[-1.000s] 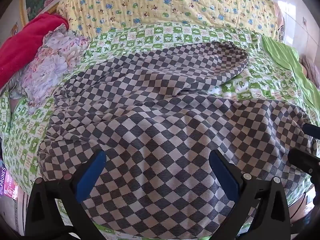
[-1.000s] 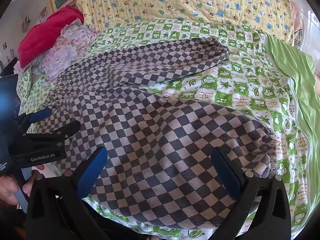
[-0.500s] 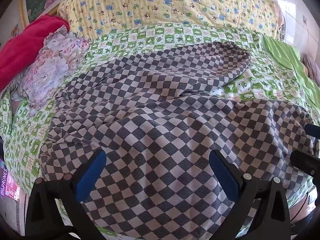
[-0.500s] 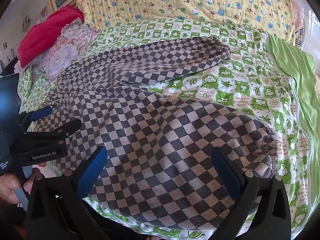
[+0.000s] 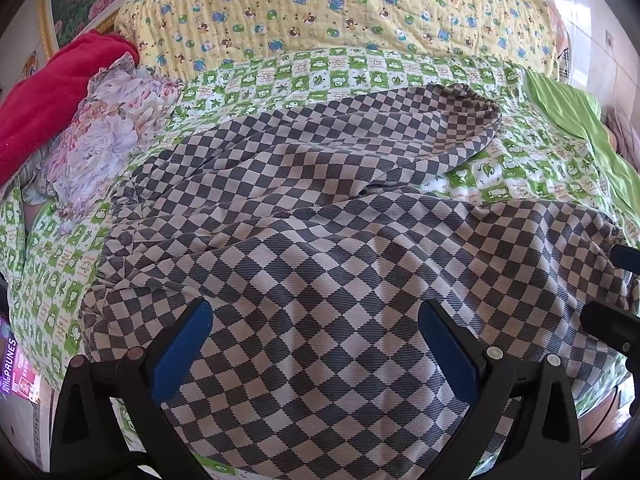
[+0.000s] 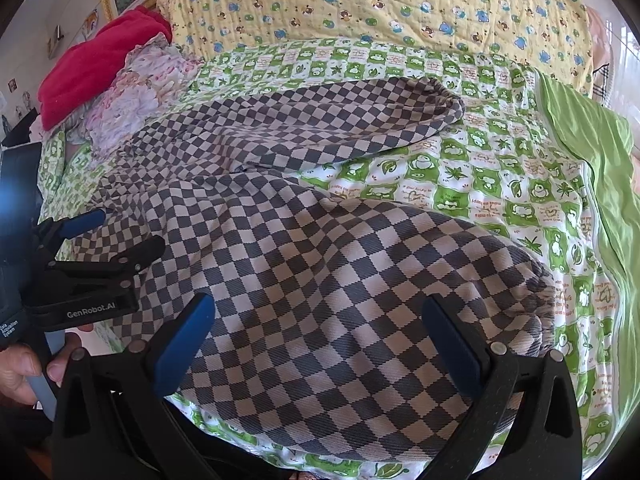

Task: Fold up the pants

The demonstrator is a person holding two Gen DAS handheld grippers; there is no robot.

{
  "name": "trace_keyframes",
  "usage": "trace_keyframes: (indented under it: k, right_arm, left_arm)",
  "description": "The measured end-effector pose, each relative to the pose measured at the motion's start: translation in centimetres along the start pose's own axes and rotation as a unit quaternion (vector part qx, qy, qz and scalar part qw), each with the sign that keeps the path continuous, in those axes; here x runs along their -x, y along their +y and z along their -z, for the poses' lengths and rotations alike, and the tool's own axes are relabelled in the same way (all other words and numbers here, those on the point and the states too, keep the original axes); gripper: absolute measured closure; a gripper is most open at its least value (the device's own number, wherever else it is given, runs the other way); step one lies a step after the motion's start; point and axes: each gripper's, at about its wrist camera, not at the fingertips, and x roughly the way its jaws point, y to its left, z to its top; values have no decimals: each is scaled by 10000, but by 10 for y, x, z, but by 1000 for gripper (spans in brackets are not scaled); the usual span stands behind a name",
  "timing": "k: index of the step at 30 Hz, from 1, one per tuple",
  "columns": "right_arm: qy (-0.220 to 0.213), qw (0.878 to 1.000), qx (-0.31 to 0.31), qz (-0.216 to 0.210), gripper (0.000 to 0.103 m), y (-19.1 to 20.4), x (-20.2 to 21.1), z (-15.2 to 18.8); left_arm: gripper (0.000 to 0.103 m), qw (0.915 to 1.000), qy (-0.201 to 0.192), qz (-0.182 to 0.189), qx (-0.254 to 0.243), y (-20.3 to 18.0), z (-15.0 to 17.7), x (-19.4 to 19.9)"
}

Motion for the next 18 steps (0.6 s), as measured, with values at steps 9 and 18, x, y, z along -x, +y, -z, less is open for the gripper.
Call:
trace_keyframes:
  k: [9,18]
  right_arm:
    - [14,10000,-85,-45,0,1,-2,-1]
    - [8,9999,-99,-67,0,1,-4,-2]
  left_arm:
    - [0,10000,31,-27,26,4,1,-2]
    - [0,9999,76,-54,47,6,1,-4]
